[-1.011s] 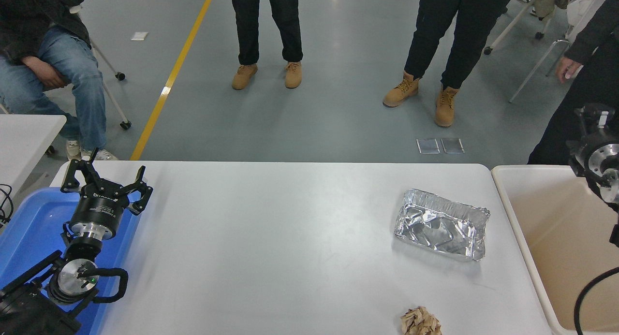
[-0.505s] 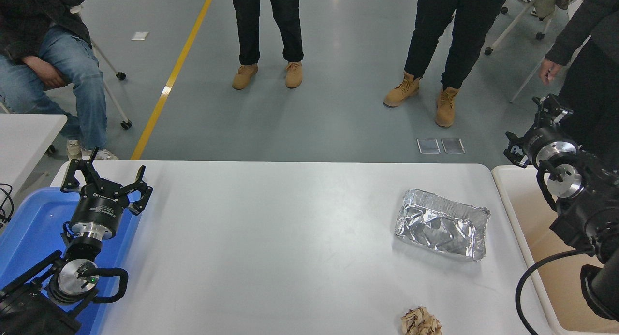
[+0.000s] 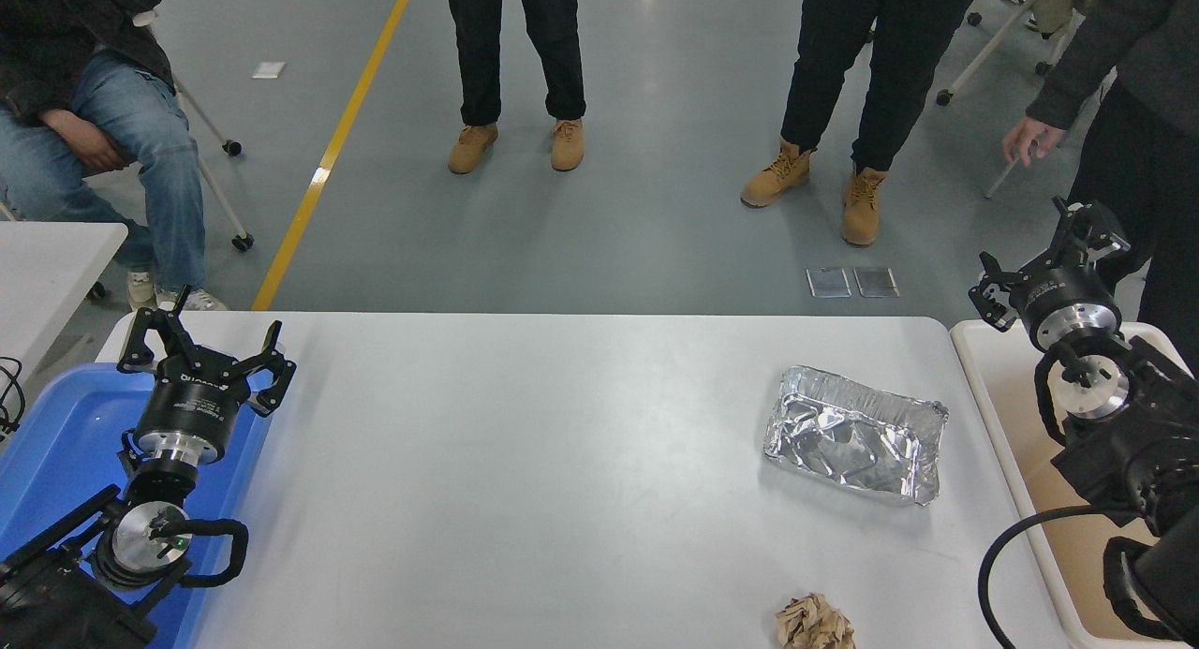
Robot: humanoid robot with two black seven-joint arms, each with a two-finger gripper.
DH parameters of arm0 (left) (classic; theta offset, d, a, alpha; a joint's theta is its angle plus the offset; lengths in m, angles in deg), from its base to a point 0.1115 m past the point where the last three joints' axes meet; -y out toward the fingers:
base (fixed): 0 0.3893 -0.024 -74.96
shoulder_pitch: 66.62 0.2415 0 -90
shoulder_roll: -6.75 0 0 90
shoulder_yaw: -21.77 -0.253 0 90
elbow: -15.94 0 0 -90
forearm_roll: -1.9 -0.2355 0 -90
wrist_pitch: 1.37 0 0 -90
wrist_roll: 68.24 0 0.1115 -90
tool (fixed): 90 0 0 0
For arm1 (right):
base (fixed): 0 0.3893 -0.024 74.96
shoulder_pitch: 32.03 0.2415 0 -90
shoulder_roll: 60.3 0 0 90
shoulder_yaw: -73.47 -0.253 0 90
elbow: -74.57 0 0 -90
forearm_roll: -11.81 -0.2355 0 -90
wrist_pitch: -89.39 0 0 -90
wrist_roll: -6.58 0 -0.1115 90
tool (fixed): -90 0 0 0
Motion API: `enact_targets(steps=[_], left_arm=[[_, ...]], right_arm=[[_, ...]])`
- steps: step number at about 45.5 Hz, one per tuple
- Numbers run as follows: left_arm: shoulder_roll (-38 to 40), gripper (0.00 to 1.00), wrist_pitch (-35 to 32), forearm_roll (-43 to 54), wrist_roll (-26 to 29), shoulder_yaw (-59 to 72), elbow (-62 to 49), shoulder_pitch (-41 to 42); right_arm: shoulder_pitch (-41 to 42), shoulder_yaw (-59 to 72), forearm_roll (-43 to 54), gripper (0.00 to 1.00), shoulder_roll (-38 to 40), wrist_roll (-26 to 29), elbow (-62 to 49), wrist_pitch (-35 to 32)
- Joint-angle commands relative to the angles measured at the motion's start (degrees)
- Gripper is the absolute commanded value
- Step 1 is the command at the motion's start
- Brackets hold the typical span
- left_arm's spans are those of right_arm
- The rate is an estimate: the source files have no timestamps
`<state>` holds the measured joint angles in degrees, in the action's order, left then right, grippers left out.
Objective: Clean the table surface
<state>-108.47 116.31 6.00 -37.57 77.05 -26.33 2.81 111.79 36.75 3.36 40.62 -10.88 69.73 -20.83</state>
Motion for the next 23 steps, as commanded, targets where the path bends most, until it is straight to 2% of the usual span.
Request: enact_targets(steps=[1,8,14,23], left_arm=[[0.0,0.99,0.0,0.0,0.0,0.0,0.0,0.0],[0.0,0.99,0.0,-0.1,0.0,0.0,0.0,0.0],[0.0,0.99,0.0,0.0,0.0,0.0,0.0,0.0],[0.0,0.99,0.0,0.0,0.0,0.0,0.0,0.0]], right_arm=[[-0.6,2.5,0.0,0.98,0.5,-0.4,-0.2,-0.3],[-1.3,11.0,0.5,0.98,1.0,-1.2,-0.3,-0.3],[-1.7,23.6,0.7,0.98,2.6,-3.6,-1.0,-0.3],[-1.8,43.0,0.7,0.98,2.7,-6.9,-8.9,-2.6]])
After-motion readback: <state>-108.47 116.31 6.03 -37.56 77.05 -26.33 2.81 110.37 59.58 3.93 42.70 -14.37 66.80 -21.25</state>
